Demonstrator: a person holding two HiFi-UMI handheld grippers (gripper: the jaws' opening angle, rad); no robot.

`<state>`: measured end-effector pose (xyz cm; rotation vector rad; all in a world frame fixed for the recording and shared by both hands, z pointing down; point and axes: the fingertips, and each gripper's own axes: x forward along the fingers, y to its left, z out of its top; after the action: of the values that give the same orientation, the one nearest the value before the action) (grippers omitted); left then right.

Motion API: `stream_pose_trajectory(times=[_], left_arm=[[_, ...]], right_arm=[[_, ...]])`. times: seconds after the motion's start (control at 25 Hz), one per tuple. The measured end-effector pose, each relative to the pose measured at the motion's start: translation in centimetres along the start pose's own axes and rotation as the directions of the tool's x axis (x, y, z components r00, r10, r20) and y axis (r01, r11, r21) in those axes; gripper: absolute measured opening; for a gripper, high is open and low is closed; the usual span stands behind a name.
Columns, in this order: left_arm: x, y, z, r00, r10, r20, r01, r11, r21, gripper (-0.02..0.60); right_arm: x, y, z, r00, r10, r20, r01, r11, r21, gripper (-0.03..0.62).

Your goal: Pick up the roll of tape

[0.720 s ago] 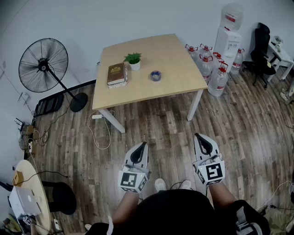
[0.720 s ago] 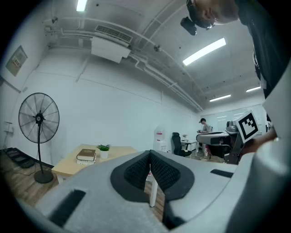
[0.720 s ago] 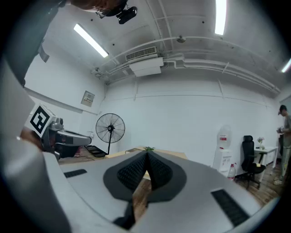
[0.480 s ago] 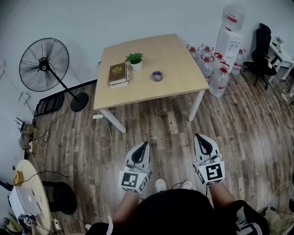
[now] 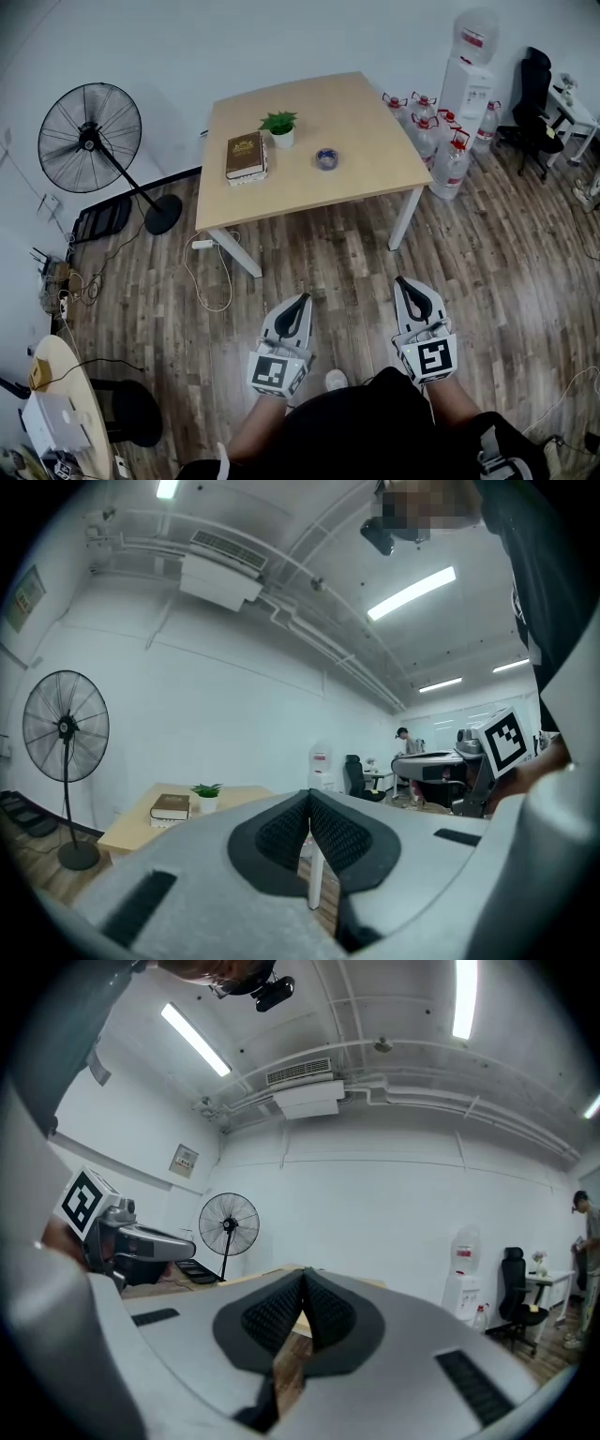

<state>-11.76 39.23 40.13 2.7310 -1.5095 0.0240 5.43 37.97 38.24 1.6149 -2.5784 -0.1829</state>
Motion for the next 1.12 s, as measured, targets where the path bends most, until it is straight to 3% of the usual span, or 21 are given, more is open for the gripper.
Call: stream_pose_trajectory(times=[0.52,0.92,1.12], left_arm=[[2.5,4.8,-1.3,0.999,-0.002,-0.035,0.001,0.999,-0.053,0.0],[9.1,8.6,-1.6,0.998,0.018,-0.068,-0.021,0.999,-0.05,0.0],[13.2,11.2,-0.9,0.996,0.054,-0.066,-0.059,0.995,-0.079,0.0]], right_arm=[[4.9,0.7,-0.9,0.999,0.012,-0.03,-0.013,1.0,-0.016,-0.005],[12.2,-3.0,-1.7,0.999,0.048,-0.025,-0.048,0.999,0.016,-0.005],[15.9,-5.2,-2.8,0.994,0.097,-0.044,-0.092,0.99,0.105,-0.005]])
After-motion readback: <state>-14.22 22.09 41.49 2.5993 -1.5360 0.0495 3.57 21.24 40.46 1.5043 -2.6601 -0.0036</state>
